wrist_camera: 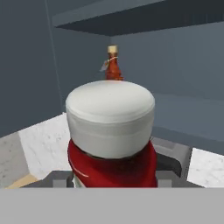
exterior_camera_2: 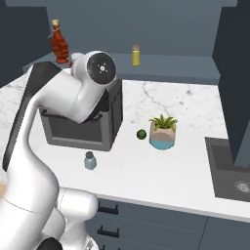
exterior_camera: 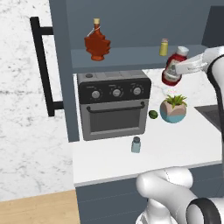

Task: Put the shaker and condiment bottle from the counter next to their counterparts in the cabinet.

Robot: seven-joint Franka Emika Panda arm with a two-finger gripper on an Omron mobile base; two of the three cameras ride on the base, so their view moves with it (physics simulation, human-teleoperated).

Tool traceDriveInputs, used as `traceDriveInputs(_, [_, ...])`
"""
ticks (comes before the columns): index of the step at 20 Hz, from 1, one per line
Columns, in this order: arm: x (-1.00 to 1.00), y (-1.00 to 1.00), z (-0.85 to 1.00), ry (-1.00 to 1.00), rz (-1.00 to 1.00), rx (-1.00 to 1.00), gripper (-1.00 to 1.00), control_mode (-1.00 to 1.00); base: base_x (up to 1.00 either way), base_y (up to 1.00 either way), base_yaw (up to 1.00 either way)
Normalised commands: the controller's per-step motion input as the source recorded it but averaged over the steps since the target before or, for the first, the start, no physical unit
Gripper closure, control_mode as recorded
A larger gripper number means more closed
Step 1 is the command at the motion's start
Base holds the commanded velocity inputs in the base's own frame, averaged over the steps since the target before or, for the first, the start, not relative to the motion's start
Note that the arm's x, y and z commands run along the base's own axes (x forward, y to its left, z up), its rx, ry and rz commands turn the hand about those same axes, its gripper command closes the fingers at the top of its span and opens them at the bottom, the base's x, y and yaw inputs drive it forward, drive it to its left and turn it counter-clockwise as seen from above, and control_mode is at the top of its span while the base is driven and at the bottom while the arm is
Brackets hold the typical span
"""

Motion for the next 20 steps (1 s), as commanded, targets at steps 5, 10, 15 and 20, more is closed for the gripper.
traceDriveInputs(5, [-0.05, 0.5, 0.27, -0.06, -0.14, 0.03, 1.0, -1.0, 0.0, 0.0, 0.0])
traceDriveInputs(10, [0.17, 0.48, 0.21, 0.0, -0.11, 0.0, 1.0, -1.0, 0.0, 0.0, 0.0])
traceDriveInputs(15, [0.26, 0.28, 0.27, 0.0, -0.09, 0.0, 1.0, -1.0, 0.0, 0.0, 0.0])
traceDriveInputs(20, [0.34, 0.06, 0.14, 0.0, -0.07, 0.0, 1.0, -1.0, 0.0, 0.0, 0.0])
